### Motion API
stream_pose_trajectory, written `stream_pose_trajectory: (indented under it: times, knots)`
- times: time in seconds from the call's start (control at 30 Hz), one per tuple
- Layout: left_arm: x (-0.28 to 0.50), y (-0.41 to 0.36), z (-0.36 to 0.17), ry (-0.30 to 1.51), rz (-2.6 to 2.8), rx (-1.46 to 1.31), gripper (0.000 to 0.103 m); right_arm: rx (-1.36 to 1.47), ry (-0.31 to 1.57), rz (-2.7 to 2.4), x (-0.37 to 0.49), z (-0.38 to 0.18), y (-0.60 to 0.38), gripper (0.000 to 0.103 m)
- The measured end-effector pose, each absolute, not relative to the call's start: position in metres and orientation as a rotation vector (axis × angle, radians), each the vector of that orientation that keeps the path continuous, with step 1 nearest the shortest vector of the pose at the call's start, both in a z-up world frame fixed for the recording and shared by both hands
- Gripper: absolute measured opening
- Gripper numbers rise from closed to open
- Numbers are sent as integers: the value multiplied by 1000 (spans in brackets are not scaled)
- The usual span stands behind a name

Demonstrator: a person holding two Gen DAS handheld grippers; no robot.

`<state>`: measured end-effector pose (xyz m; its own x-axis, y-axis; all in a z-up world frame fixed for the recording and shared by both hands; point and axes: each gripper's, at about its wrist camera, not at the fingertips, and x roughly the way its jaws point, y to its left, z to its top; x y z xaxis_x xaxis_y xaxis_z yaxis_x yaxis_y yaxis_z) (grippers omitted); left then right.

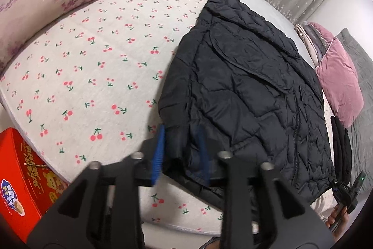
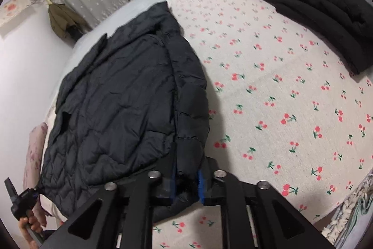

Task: Fold large clothes

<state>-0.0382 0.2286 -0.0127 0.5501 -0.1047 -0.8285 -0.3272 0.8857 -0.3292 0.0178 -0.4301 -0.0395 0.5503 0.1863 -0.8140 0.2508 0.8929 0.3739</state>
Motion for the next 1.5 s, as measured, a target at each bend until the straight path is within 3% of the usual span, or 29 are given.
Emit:
stream_pose_trajectory:
  times: [0.03,0.1,0.17,0.63,0.8,0.93,1.0,1.03,1.07,1.17,1.5]
  knots:
    - [-40,228,-14,989,149,-484,48,498,995,-47,17,-40,-433,26]
    - [-43,233,-18,994,173,-487,51,526,985,-59,16,-40,-439,39]
    - [-43,236,-23,1007,175,-509,51,540,981,-68,13,-39,-444,73]
    - [-35,203,-31,1065,238,-419,52,564,1078,-24,21,-58,-445,75]
    - [-18,205,-45,1092,233,-481,53,582,1081,-3,24,-58,-445,69]
    - [-19,205,-44,1059,226,-464,53,574,1105,49,29,-61,-435,45]
    - [-18,208,-48,1068,221,-462,36,556,1126,74,32,-63,-426,35]
    - [-18,211,-51,1071,209,-477,23,548,1135,90,34,-65,-421,24]
    - [-18,213,-52,1069,198,-491,20,542,1142,100,35,-66,-417,15]
    - [-25,219,-47,1039,174,-533,12,542,1114,107,34,-61,-414,9]
    - [-45,223,-15,932,130,-523,10,625,889,182,-2,-27,-419,5]
